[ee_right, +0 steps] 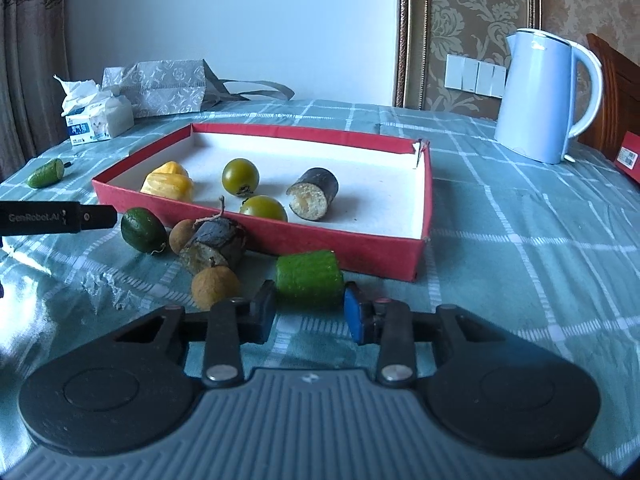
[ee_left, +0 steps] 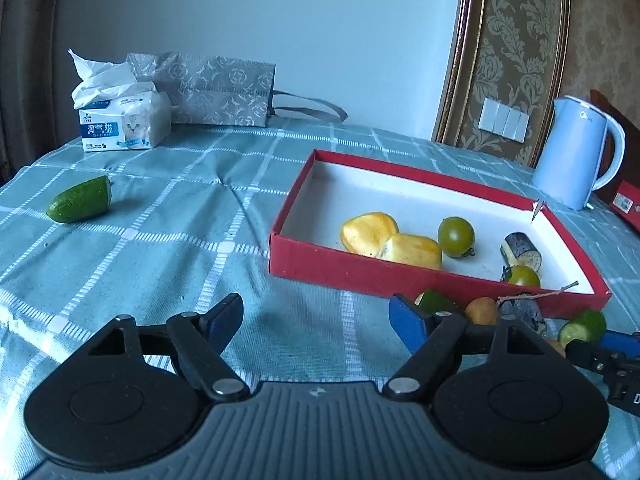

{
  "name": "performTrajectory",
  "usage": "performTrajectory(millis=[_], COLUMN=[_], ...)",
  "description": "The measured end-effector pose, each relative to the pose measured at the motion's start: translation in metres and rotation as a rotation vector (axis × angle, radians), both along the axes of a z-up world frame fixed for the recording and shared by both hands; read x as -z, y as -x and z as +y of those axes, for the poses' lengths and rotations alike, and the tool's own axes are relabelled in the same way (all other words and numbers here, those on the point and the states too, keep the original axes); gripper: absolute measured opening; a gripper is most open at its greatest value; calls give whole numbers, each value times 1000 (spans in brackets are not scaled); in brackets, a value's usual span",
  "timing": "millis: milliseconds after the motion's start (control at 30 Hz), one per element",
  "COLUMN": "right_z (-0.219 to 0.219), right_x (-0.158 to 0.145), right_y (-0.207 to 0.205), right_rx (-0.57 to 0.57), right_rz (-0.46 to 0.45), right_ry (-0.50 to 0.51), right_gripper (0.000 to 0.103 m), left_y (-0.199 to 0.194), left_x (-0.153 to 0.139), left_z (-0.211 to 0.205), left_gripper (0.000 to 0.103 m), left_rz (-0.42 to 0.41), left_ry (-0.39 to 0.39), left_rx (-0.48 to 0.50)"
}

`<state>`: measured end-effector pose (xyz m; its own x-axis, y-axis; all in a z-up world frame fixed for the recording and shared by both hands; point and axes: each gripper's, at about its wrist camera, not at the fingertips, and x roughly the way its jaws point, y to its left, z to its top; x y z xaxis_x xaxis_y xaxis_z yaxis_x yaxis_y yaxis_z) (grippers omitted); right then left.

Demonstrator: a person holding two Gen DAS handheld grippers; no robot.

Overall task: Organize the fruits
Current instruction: 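Lift the cucumber chunk into the tray and open the right gripper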

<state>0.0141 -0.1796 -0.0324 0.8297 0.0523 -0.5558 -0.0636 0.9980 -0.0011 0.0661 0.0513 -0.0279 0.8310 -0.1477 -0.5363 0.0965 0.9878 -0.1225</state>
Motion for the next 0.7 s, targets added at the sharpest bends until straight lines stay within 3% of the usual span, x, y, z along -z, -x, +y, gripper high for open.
performTrajectory(millis=[400, 700], right_z=[-5, -19], right_x=[-4, -26], right_y=[12, 16], right_rx=[43, 74], right_rz=[-47, -111], right_ry=[33, 21], right_gripper=[33, 33], left_y=[-4, -5], left_x=[2, 3], left_z=[-2, -3], left_gripper=[80, 82], left_rz=[30, 34], left_ry=[-18, -23], left_rx=[9, 14])
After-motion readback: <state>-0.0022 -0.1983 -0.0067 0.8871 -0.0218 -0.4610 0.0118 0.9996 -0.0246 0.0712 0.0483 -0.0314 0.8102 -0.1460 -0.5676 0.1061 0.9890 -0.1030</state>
